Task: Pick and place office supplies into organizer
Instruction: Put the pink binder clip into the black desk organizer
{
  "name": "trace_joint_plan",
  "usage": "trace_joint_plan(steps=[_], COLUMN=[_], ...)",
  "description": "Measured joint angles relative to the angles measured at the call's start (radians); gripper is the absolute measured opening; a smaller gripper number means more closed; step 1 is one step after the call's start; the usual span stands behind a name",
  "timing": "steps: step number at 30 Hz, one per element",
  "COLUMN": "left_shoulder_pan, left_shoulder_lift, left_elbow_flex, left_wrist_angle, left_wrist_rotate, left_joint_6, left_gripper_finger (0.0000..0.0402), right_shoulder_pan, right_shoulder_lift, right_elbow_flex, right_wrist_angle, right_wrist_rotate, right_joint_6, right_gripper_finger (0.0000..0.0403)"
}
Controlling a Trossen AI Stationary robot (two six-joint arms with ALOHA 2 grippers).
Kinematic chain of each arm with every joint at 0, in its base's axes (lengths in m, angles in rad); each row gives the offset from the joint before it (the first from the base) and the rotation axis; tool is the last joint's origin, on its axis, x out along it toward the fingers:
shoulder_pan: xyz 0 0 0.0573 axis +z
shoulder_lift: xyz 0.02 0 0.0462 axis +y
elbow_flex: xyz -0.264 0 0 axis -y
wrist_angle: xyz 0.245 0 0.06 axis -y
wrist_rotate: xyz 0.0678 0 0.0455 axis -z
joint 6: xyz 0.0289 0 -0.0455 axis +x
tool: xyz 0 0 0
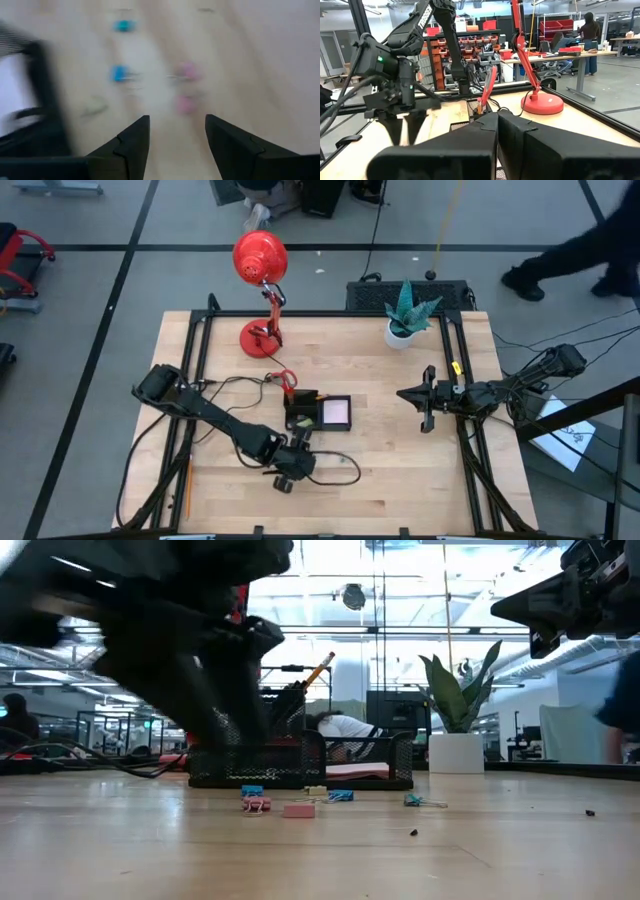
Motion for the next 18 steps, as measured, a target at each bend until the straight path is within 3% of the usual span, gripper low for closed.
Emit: trace_joint_plan(steps=[3, 5, 18], left_shoulder_pan=[-0.001, -0.004, 0.037], left_shoulder_lift=[0.004, 0.011, 0.011], left_elbow_flex=[0.000, 0.000, 0.008], left_wrist_angle=[0.006, -0.008, 0.017], left_wrist_rotate=[0.163, 0.207, 0.236], left_joint_6=[0.081, 0.149, 0.592], left_gripper_finger=[0.0198, 0.0198, 0.0198], right_shoulder_pan=[0.000, 0.000, 0.000], right_shoulder_lift=[0.001, 0.001, 0.001], right_elbow_flex=[0.000, 0.000, 0.000], right_wrist_angle=[0.000, 0.000, 0.001], right_wrist_rotate=[0.000, 0.000, 0.000], right_joint_6=[0.004, 0.004, 0.007], right_gripper_finger=[0.0000, 0.0000, 0.0000])
